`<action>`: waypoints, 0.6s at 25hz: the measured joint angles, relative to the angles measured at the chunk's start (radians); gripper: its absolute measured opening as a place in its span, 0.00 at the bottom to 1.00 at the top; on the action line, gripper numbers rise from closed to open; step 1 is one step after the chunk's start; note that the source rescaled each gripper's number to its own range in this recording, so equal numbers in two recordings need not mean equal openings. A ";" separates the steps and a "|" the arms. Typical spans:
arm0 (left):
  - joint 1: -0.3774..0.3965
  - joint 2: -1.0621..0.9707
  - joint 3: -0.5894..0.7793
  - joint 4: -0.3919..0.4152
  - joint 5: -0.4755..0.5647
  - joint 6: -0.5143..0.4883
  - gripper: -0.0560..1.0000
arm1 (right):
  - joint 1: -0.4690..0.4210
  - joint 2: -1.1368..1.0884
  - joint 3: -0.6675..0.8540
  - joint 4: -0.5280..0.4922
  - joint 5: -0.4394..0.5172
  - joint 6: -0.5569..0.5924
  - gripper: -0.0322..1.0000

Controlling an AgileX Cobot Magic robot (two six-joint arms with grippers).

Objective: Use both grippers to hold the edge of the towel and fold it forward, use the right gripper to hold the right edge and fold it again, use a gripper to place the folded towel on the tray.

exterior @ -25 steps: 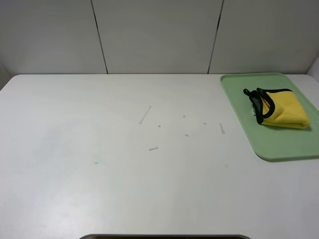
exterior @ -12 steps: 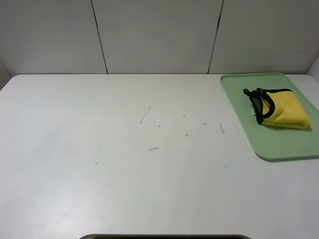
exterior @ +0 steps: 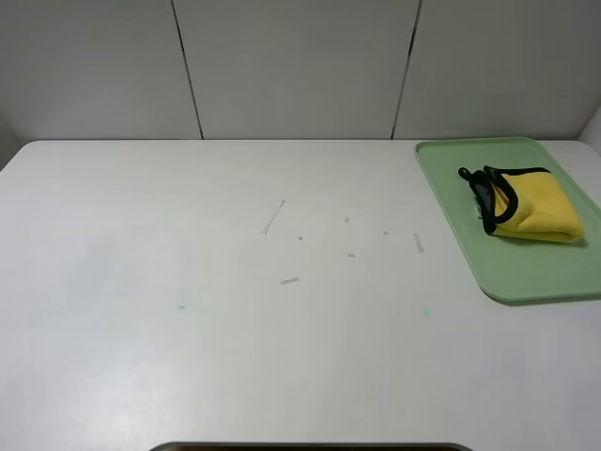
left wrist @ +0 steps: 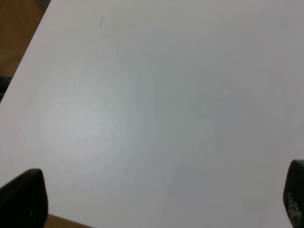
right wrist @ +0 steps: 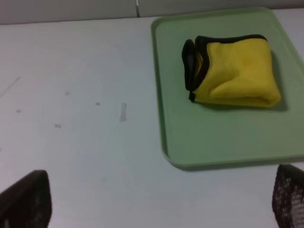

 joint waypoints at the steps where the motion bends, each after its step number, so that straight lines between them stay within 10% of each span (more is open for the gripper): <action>1: 0.000 0.000 0.000 0.000 0.000 0.000 1.00 | 0.000 0.000 0.000 0.000 0.000 0.003 1.00; 15: 0.000 0.000 0.000 0.000 0.000 0.000 1.00 | 0.000 -0.001 0.000 -0.056 -0.001 0.011 1.00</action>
